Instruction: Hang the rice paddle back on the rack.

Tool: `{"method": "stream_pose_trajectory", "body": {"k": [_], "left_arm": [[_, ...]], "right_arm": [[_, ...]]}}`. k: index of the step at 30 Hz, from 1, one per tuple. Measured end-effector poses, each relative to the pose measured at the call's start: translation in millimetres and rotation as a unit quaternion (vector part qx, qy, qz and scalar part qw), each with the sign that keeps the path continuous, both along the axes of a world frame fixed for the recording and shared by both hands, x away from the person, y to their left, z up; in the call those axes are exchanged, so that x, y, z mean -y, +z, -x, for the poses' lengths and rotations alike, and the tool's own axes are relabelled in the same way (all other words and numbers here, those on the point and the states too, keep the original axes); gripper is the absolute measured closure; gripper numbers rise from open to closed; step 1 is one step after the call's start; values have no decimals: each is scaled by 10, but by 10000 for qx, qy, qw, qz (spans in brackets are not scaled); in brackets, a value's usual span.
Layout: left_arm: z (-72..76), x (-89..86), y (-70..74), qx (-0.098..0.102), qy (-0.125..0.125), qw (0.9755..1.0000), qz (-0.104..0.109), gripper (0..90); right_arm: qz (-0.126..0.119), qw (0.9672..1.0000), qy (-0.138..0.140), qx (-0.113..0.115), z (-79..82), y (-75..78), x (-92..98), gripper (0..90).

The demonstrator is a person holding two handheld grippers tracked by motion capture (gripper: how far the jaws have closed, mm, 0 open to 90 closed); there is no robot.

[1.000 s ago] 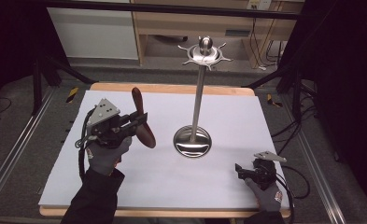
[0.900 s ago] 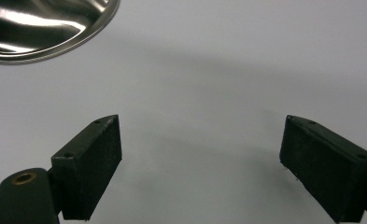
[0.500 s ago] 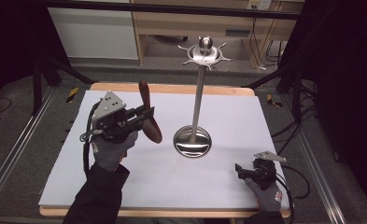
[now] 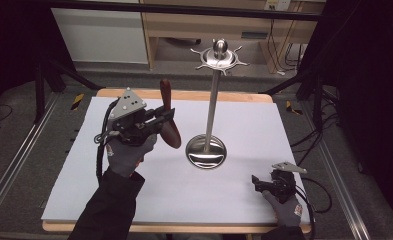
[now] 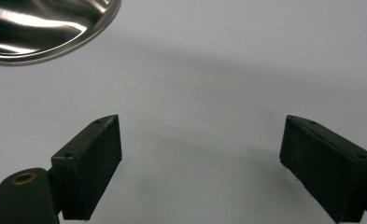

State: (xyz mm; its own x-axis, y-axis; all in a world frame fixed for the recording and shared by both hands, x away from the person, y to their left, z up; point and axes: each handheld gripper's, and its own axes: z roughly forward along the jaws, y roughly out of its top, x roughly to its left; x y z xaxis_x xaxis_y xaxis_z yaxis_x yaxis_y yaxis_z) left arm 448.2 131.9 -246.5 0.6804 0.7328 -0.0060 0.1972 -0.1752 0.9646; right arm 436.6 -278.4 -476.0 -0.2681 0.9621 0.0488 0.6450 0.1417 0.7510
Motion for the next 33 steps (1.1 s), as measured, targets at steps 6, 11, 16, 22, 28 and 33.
{"method": "stream_pose_trajectory", "body": {"k": [6,11,16,22,28,33], "left_arm": [[-33,26,66,17,-92,10000,2,774],[-78,91,108,-7,-141,9999,-43,774],[-115,141,133,-18,-163,9998,-111,774],[-168,160,167,-75,-167,9997,-136,774],[-206,196,183,-114,-155,9997,-157,774],[-232,250,206,-127,-171,9996,-211,774]], "right_arm": [[4,10000,-3,-6,-3,-1,-3,131],[-11,10000,1,6,-1,1,1,131],[-26,10000,8,7,-2,0,2,131],[-47,10000,3,12,-3,1,1,131],[-50,10000,6,15,-3,1,2,131],[-71,10000,-13,10,-2,4,0,131]]}}
